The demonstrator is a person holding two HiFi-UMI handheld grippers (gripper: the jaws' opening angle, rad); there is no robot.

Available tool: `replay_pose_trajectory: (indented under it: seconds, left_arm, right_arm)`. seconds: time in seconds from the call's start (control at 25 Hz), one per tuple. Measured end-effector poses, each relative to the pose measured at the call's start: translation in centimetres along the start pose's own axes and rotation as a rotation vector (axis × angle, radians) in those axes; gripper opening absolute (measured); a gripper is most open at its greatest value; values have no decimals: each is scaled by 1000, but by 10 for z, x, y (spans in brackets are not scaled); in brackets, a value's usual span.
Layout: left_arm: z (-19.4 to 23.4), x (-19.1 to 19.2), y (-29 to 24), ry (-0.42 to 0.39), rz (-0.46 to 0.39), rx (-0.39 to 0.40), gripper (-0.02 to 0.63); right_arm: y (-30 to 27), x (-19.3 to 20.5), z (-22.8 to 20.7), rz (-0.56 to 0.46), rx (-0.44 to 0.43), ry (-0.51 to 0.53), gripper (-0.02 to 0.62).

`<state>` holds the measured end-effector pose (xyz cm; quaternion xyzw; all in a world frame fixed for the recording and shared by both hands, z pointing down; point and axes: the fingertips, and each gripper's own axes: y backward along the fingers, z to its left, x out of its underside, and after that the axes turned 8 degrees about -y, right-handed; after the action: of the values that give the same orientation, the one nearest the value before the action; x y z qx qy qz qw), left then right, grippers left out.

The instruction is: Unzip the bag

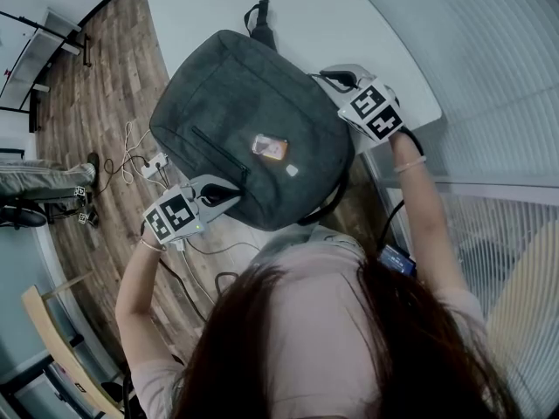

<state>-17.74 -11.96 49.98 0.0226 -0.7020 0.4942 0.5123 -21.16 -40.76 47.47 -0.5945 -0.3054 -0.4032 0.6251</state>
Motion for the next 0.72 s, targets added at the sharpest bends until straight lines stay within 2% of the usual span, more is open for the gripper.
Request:
replay_pose_trajectory:
  seconds: [0.52, 0.72]
  left_arm:
    - [-1, -3, -5, 21, 4, 9, 9]
    - [-1, -5, -5, 13, 5, -14, 9]
  right_arm:
    - [-4, -3, -5, 0, -4, 9, 28]
    - [-4, -3, -4, 12, -15, 7, 29]
